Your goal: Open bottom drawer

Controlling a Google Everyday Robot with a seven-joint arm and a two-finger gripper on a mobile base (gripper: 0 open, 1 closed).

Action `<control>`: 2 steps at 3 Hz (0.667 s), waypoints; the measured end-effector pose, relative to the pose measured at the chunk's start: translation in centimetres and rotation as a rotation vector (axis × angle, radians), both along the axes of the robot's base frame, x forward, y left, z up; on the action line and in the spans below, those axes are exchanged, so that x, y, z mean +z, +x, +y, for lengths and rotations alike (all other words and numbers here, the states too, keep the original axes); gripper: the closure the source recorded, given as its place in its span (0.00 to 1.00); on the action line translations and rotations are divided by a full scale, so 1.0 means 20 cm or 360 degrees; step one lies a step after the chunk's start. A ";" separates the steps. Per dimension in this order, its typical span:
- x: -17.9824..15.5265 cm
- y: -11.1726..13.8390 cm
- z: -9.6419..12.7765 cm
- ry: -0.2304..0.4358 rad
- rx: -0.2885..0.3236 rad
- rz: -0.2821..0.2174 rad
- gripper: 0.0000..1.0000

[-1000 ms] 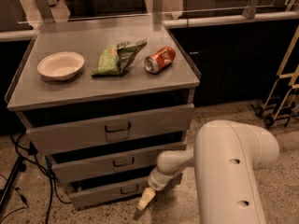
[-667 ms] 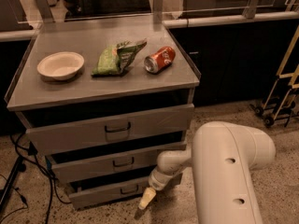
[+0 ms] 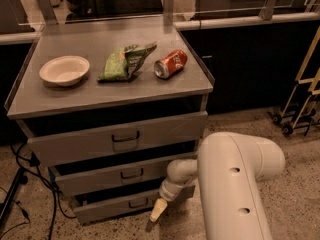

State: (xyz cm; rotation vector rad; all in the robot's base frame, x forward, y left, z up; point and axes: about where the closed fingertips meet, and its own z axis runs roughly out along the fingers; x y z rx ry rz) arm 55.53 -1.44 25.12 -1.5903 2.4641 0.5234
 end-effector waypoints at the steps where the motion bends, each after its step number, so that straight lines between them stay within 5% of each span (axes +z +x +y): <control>1: -0.06 0.04 0.02 -0.0013 0.0012 0.0008 0.00; 2: -0.14 0.10 0.04 -0.0027 0.0025 0.0019 0.00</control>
Offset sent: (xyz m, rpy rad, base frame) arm 0.0321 0.0112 -0.0347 -0.0211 0.0088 0.0173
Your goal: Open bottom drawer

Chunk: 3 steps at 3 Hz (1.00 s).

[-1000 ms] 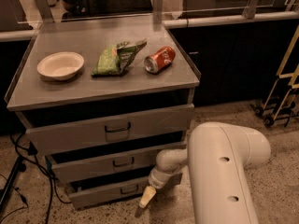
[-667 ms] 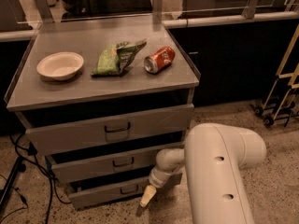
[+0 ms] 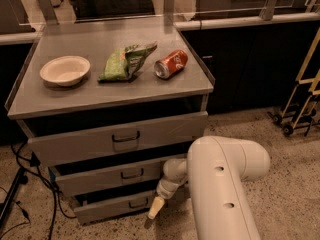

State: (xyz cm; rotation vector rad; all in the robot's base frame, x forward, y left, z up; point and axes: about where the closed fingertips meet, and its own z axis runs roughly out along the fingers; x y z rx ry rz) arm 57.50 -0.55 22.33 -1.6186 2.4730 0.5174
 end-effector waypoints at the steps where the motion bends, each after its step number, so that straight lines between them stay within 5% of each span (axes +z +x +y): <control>1: -0.05 0.03 0.01 -0.0010 0.0008 0.0006 0.00; 3: -0.19 -0.10 0.14 -0.0039 0.0113 0.0111 0.00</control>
Offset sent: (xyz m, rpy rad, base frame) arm -0.0024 0.0181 -0.0400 -0.0250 0.0479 0.0377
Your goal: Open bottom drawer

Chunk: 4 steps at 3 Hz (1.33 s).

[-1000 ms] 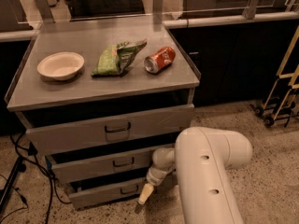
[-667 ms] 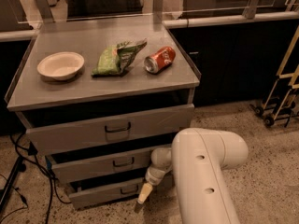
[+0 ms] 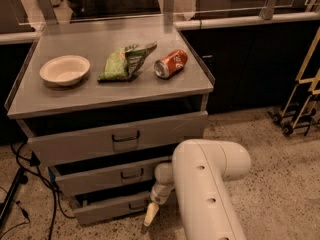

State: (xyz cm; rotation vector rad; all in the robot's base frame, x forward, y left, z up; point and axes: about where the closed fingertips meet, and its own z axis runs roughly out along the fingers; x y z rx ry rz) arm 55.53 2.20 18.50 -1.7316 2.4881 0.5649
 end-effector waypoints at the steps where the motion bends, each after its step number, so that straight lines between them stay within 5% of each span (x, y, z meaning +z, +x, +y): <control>1: 0.00 0.00 0.00 0.0000 0.0000 0.0000 0.00; 2: 0.08 -0.12 -0.03 -0.0007 -0.0006 0.0030 0.00; 4: 0.74 -0.30 -0.16 0.0035 -0.0330 -0.0037 0.00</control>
Offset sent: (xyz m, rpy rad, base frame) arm -0.1670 -0.0410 0.1154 -0.0342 0.1300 -0.0267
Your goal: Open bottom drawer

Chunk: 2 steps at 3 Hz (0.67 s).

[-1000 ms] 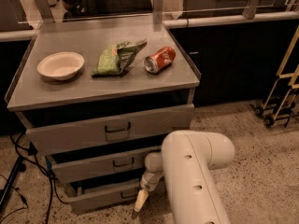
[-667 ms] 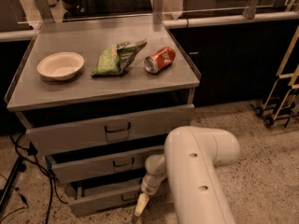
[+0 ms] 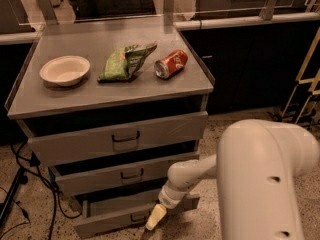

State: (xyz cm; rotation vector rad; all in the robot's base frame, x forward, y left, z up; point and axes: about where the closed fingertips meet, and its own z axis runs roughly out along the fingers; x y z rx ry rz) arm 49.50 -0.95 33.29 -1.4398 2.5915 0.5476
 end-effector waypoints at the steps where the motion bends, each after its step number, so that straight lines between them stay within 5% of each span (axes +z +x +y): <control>1: 0.12 -0.08 -0.05 -0.0041 0.0037 -0.0016 0.00; 2: 0.00 0.02 0.03 -0.0026 0.0079 -0.0010 0.00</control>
Offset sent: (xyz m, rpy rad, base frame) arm 0.0552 0.0332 -0.0339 0.0186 -0.0240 0.0505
